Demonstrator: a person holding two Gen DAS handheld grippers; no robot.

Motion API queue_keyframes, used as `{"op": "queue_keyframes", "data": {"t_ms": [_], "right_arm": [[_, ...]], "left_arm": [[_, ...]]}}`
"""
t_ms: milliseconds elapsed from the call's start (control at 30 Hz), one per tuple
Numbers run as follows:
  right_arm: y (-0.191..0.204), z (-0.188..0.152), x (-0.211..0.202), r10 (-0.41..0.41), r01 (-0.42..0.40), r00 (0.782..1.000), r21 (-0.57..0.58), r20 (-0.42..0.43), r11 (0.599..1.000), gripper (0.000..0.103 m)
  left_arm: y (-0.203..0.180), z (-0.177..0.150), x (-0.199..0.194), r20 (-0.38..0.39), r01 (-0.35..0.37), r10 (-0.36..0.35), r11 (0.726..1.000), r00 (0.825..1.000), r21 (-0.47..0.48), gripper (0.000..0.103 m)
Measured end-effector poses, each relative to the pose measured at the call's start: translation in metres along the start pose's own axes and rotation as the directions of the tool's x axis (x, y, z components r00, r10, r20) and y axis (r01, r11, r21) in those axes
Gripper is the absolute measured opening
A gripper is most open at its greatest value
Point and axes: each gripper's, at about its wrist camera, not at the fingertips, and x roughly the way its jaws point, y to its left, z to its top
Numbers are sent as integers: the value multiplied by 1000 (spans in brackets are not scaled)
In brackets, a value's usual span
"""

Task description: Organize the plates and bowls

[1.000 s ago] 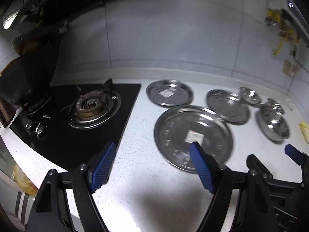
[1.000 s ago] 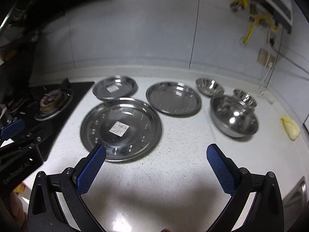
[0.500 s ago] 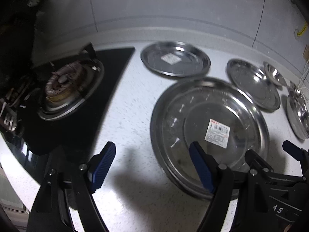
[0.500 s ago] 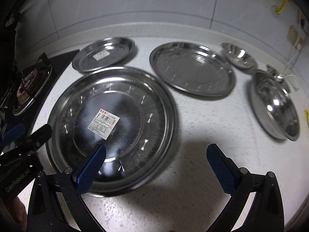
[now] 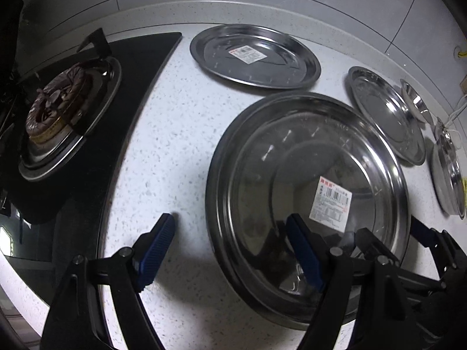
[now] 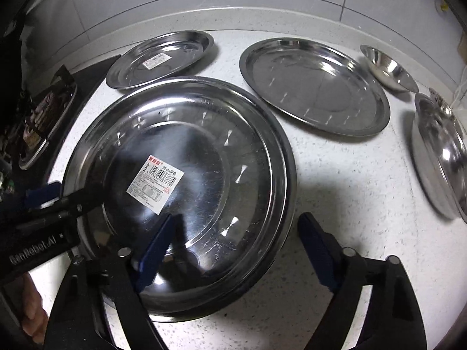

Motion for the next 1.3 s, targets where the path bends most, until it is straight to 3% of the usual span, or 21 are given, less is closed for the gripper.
{"op": "queue_keyframes", "data": {"t_ms": [267, 367, 467, 600, 667, 867, 1300], "right_arm": [[1, 0, 0, -2, 2, 1000, -7, 6, 1000, 66], [0, 1, 1, -6, 6, 1000, -1, 7, 1000, 58], [-5, 1, 2, -8, 8, 1000, 5, 13, 1000, 51], [-8, 4, 4, -7, 7, 1000, -7, 2, 1000, 43], [-10, 4, 4, -11, 11, 1000, -3, 1, 1000, 37], [-17, 1, 3, -17, 17, 1000, 10, -8, 1000, 24], [-18, -14, -9, -21, 21, 1000, 22, -6, 1000, 17]], "left_arm": [[9, 14, 2, -30, 87, -88, 996, 996, -19, 76], [12, 15, 2, -36, 137, -138, 990, 990, -19, 75], [13, 14, -1, -43, 218, -220, 975, 975, -36, 64], [24, 18, 0, -41, 258, -264, 959, 964, -119, 59], [28, 21, 1, -45, 237, -245, 962, 969, -139, 41], [40, 22, 3, -66, 208, -220, 966, 973, -154, 14], [49, 11, -6, -98, 208, -219, 971, 971, -118, 9]]}}
